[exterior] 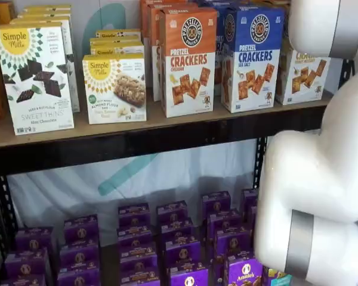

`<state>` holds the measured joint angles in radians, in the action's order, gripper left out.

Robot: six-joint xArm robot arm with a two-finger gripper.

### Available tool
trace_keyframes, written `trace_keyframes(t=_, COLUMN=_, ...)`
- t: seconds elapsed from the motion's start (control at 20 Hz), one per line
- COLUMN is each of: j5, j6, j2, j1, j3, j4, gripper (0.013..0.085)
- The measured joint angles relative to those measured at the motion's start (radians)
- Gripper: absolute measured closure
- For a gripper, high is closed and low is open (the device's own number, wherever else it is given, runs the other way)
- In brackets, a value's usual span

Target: Retrieve the yellow and white box located on the top shelf, the sixth one from the left

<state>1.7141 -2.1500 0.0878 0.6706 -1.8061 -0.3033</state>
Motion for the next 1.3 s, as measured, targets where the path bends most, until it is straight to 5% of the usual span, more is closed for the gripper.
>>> trace_keyframes(t=0.9, j5=-0.007, j6=0.001, j2=0.021, j1=-0.028, j3=0.016, j4=0.071, gripper=0.013)
trace_keyframes(t=1.05, j5=-0.016, j6=0.0, j2=0.024, j1=-0.027, j3=0.021, j4=0.071, gripper=0.025)
trace_keyframes(t=1.3, j5=-0.022, j6=-0.003, j2=0.027, j1=-0.027, j3=0.023, j4=0.074, gripper=0.025)
